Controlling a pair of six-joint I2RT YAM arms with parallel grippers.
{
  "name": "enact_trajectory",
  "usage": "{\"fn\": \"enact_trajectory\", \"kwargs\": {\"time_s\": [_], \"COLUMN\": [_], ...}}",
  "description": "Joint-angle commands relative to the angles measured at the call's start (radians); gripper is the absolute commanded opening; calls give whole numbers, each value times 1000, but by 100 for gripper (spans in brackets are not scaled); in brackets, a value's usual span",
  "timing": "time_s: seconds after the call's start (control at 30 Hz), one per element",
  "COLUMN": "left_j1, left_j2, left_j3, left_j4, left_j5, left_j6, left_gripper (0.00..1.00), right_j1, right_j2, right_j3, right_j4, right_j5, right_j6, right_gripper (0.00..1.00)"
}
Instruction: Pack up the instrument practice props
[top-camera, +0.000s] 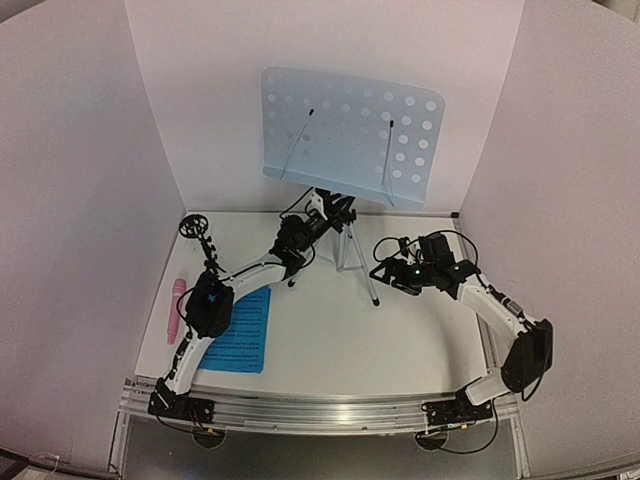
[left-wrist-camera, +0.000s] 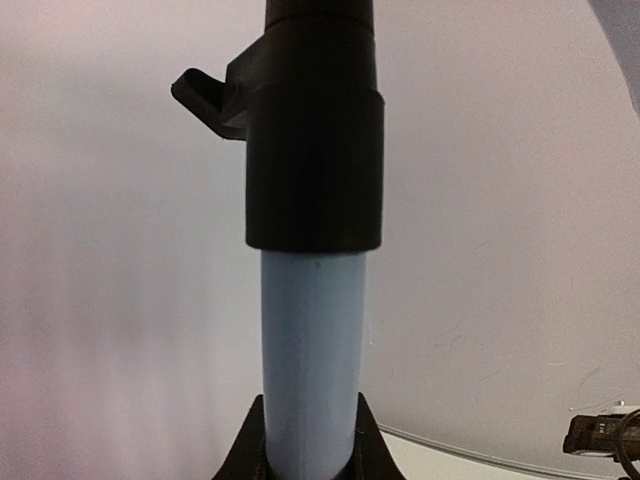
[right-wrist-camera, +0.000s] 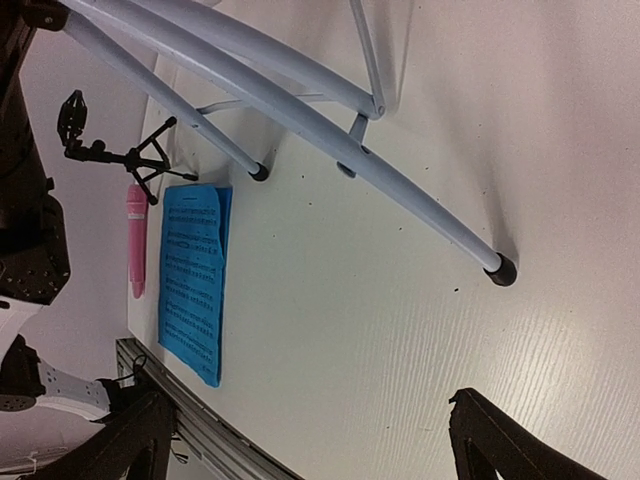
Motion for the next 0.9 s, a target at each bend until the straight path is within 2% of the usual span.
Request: {"fn": "enact_trajectory", "kwargs": {"time_s": [0.0,0.2,0.5,0.63,0.73,0.87], "left_j1": [-2,-2,-23,-40,-56,-64], "left_j2": [-46,-151,-322,-324,-302,-299], "left_j3": [-51,-185,-348,-368,-357,-354], "left_j4": [92,104,37,72,109,138], "left_j5": [-11,42,41,44,36,33], "left_j6": [-28,-25,-87,-108,-115,-119], "left_gripper": [0,0,0,0,0,0], "right_j1": [-18,-45,-46,-45,-45,-45], "right_j2": [-3,85,231,260,285,351], "right_j3": [47,194,366,361,362,432], "right_j4": [14,11,73,212,326,355], "right_j5": [-28,-32,-144,-221,-274,-329], "right_j6": [15,65,168,250,246,240], "right_gripper": [95,91,76,72,65,58]}}
